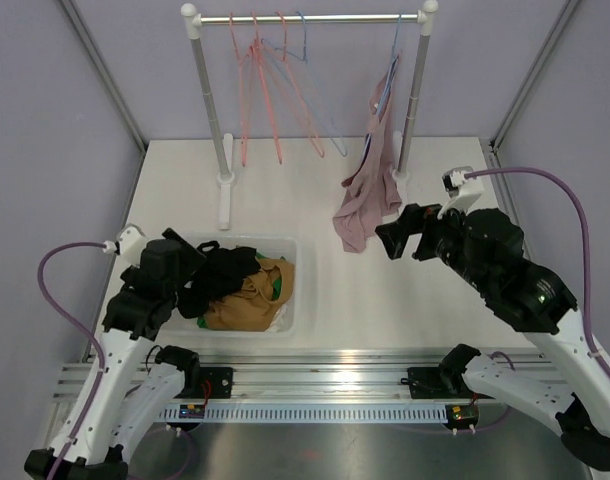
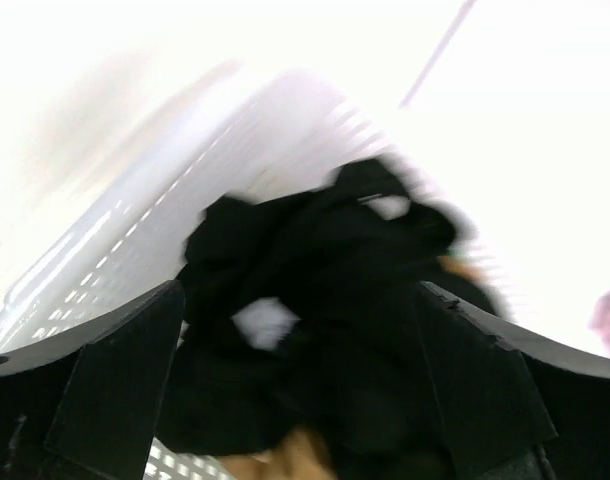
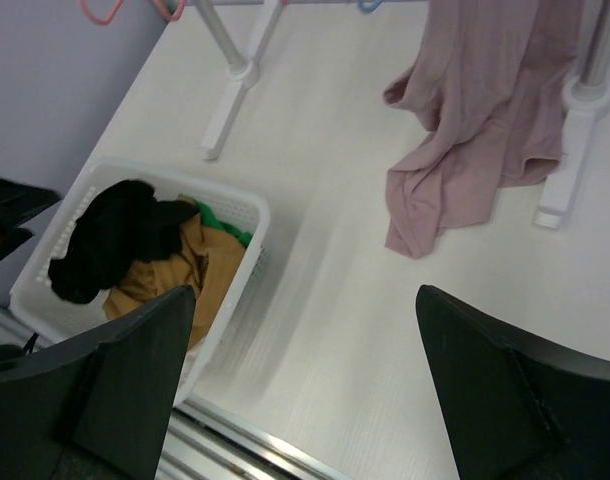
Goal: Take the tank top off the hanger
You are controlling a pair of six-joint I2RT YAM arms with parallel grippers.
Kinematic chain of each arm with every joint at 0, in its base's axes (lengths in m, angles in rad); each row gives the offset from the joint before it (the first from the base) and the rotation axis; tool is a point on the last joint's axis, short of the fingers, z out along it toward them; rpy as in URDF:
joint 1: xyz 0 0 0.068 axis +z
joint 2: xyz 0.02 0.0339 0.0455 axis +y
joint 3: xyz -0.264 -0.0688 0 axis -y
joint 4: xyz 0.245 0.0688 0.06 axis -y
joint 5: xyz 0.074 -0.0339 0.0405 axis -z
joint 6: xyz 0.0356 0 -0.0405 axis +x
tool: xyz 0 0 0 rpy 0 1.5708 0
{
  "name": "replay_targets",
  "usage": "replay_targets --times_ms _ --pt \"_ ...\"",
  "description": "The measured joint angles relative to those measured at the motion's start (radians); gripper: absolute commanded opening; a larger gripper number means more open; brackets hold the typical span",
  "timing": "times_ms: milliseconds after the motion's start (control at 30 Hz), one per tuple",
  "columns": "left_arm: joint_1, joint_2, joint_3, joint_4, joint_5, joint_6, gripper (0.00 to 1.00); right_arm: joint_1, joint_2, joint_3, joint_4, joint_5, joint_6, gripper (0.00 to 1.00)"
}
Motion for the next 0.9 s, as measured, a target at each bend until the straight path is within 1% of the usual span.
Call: replay_targets --times_ms 100,200,267,400,500,567,667,767,833,867,900 --pt "0.0 -0.037 0.114 -0.026 0.006 0.037 0.99 0.0 0.135 0.136 -0.032 0.095 -0.002 1.0" --pt "0.0 -0.087 0.202 -0.049 0.051 0.12 0.99 -0.001 0.285 0.282 -0.055 0.202 -0.014 0.99" --pt "0.0 -0.111 0.243 -0.051 0.104 0.183 0.99 -0.011 0.389 0.367 -0.058 0.251 -0.026 0.99" --pt "0.0 -0.113 0.304 -0.062 0.278 0.326 0.99 -0.079 0.58 0.533 -0.074 0.284 -0.046 1.0" --pt "0.0 -0.098 0.311 -0.082 0.392 0.425 0.99 -0.141 0.709 0.66 -0.076 0.286 -0.065 0.95" --pt "0.0 -0.102 0.299 -0.091 0.42 0.474 0.99 -0.173 0.777 0.739 -0.077 0.283 -0.076 0.91" --pt "0.0 -0.145 0.263 -0.095 0.418 0.501 0.99 -0.231 0.883 0.878 -0.069 0.269 -0.091 0.87" --pt "0.0 -0.246 0.224 -0.09 0.419 0.52 0.99 -0.284 0.991 1.015 -0.066 0.254 -0.106 0.83" --pt "0.0 -0.282 0.22 -0.082 0.41 0.523 0.99 -0.306 1.067 1.111 -0.076 0.246 -0.116 0.81" --pt "0.0 -0.301 0.216 -0.07 0.401 0.523 0.99 -0.314 1.11 1.166 -0.08 0.24 -0.121 0.79" --pt "0.0 -0.319 0.206 -0.053 0.386 0.523 0.99 -0.321 1.152 1.215 -0.085 0.235 -0.126 0.75"
